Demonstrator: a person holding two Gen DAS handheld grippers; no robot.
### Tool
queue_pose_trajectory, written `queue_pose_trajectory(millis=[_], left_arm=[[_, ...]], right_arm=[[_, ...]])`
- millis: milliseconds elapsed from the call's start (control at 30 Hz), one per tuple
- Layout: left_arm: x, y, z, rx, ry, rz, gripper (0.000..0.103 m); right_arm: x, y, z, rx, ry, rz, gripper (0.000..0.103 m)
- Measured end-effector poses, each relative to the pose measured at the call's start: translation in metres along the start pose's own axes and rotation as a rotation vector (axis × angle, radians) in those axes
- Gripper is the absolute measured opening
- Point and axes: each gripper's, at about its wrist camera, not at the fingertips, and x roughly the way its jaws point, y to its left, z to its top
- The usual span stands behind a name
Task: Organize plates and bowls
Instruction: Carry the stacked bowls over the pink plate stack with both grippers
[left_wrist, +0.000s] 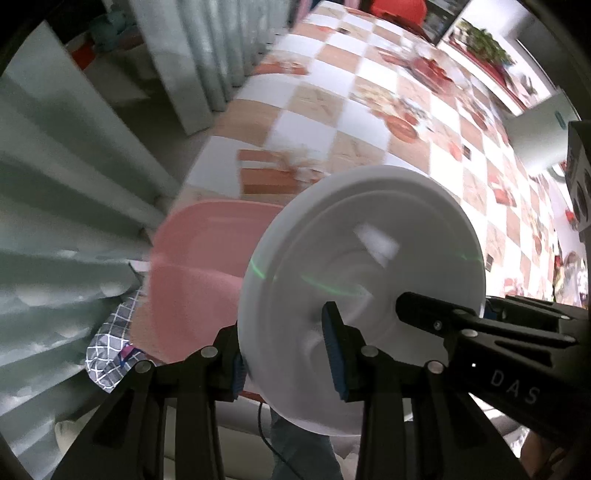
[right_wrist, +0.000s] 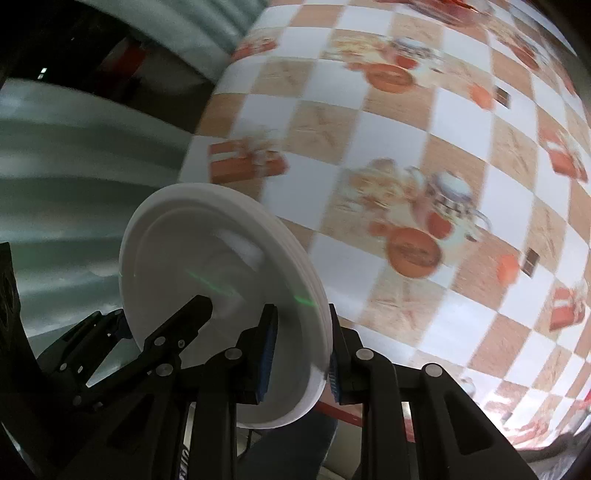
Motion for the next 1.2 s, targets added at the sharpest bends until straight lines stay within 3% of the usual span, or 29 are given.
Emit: queue_pose_trajectory(millis=[467,833,1067,1100,1200], left_arm=[[0.009,0.065,-0.005,-0.072,0.023,0.037,0.038],[0.024,0.076,-0.007,-0.078,0.01,0.033,0.038],[0.025,0.077,-0.006,-0.092,-0.004,0.033,0.047],[0.024,0.076,-0.007,-0.091,-0.005,0.037,0.053],[0.023,0.081,-0.007,-0.093,-0.009,0.113,0.086]], right_arm=[[0.046,0.055,0.018,-0.09,0.052,-0.008,0.027],[0.051,0.053,0.008,-0.09,0.068,-0.036,0.027],[0.038,0.05,0.002,-0.075,0.057,-0.041,0.027],[0.037,0.05,0.002,-0.075,0.057,-0.041,0.027],[0.031,0.048,-0.002,-0.082,0.046,-0.06,0.028]])
